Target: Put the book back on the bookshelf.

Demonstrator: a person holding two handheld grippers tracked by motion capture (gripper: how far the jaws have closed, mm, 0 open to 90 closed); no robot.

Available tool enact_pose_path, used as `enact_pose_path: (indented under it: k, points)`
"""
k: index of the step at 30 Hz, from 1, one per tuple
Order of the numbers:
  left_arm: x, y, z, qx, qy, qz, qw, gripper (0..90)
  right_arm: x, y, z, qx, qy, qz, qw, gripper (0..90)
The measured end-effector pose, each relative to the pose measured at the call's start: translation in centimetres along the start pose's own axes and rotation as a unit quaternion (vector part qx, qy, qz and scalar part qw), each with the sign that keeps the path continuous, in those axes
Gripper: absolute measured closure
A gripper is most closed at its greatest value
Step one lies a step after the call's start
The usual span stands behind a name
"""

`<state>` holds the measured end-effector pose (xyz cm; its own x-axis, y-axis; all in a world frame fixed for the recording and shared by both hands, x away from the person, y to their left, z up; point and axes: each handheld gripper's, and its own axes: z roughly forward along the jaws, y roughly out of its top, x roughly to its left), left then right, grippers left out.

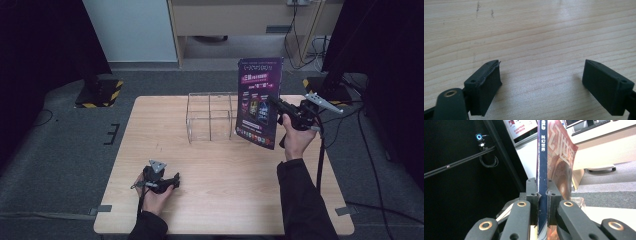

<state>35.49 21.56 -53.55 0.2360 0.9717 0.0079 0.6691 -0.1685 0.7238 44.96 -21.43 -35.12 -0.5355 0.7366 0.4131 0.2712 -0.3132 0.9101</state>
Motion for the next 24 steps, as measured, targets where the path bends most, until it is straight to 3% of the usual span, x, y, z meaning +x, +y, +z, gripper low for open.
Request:
enact_pose_path:
  k: [5, 10, 24]
  points:
    - [0.0, 0.0, 0.0, 0.0, 0.0, 0.0, 1.0, 14.1, -0.7, -0.4, 1.1, -0.001, -0.006, 0.006, 1.0, 84.3]
    - [0.0, 0.0, 0.0, 0.0, 0.0, 0.0, 1.0, 13.9, -1.2, -1.0, 2.4, -0.001, -0.027, -0.013, 0.9996, 84.3]
    - [0.0, 0.0, 0.0, 0.0, -0.001, 0.001, 1.0, 13.8, -1.9, -2.6, 4.8, 0.006, -0.051, -0.024, 0.9984, 84.3]
